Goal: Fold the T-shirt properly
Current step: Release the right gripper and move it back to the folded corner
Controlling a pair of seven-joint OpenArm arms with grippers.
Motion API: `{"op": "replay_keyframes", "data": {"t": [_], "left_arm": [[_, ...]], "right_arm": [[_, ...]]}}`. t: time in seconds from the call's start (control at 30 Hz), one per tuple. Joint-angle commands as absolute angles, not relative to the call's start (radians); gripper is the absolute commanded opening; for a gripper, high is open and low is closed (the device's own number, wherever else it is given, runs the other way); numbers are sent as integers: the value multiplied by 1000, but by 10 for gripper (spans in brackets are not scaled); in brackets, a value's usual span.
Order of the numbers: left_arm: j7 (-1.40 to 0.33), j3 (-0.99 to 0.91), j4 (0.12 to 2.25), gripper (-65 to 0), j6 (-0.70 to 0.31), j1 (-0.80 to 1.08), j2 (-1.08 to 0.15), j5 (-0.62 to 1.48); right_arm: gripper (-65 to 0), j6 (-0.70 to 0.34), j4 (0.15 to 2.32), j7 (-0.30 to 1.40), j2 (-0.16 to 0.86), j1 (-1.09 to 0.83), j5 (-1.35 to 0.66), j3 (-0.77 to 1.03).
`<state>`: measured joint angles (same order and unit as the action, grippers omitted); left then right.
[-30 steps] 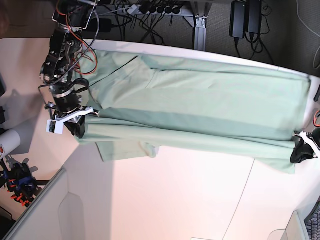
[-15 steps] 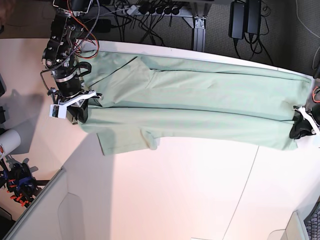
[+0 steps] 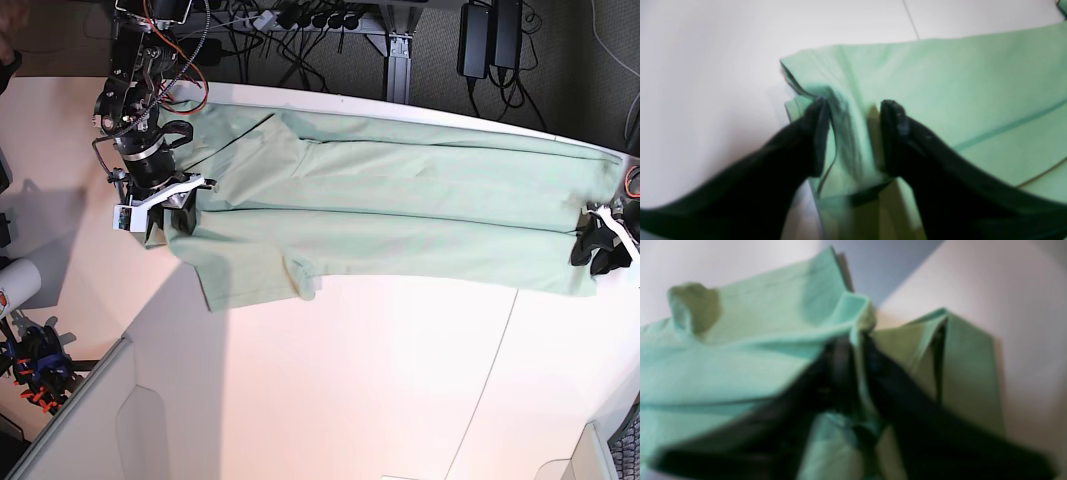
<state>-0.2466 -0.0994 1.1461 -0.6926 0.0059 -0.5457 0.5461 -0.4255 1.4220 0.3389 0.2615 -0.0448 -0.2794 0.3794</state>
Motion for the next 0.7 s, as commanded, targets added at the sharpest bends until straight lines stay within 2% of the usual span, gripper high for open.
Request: {"op": "replay_keyframes", "data": {"t": [0.0, 0.07, 0.37, 0.53, 0.67], "left_arm": [[-221, -113, 1162, -328, -698, -8, -566, 580], [-221, -129, 1163, -328, -698, -8, -565, 619], [-245, -244, 1164, -328, -698, -9, -566, 700], [-245, -215, 1166, -328, -698, -9, -565, 700], [-245, -188, 1179, -328, -698, -9, -565, 699]], "right_arm": [[-378, -422, 1438, 316, 276, -31, -293, 389], [-325, -422, 1438, 317, 276, -31, -297, 400], [-325, -423, 1465, 322, 276, -4, -476, 579], [-325, -423, 1458, 323, 271, 107, -428, 561], [-325, -422, 1369, 322, 268, 224, -315, 467]]}}
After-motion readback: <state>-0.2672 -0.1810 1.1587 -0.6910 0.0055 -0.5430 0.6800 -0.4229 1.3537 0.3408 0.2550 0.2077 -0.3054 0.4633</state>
